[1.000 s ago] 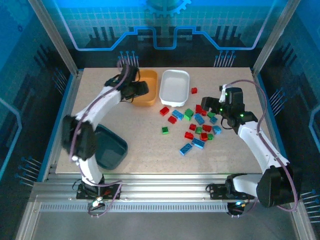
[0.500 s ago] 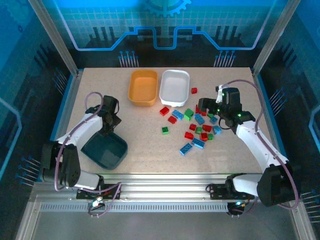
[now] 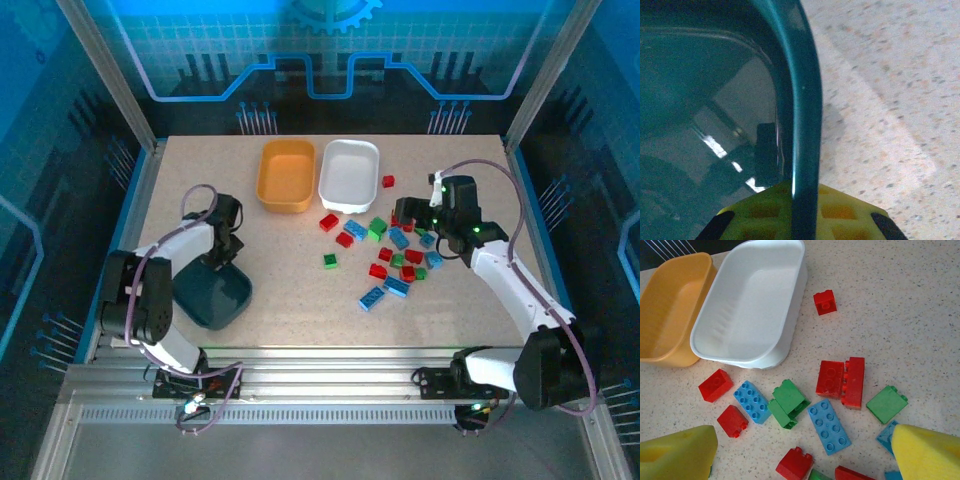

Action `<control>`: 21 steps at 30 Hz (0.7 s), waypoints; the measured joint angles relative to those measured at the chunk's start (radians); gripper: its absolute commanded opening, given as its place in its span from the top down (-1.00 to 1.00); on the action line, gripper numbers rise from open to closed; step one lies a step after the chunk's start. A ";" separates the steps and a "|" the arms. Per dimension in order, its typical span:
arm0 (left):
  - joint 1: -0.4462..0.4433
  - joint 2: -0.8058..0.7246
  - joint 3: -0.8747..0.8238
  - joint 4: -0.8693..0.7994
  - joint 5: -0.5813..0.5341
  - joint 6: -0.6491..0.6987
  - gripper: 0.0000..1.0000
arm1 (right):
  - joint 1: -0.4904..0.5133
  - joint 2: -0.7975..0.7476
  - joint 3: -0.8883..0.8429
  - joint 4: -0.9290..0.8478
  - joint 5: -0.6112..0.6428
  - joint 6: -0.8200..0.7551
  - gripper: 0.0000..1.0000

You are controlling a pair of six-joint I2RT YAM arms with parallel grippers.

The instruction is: Sort the legos into containers by color

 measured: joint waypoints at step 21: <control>0.028 0.739 1.087 -0.153 0.013 0.612 0.25 | 0.000 0.002 0.000 0.000 0.018 -0.010 -0.81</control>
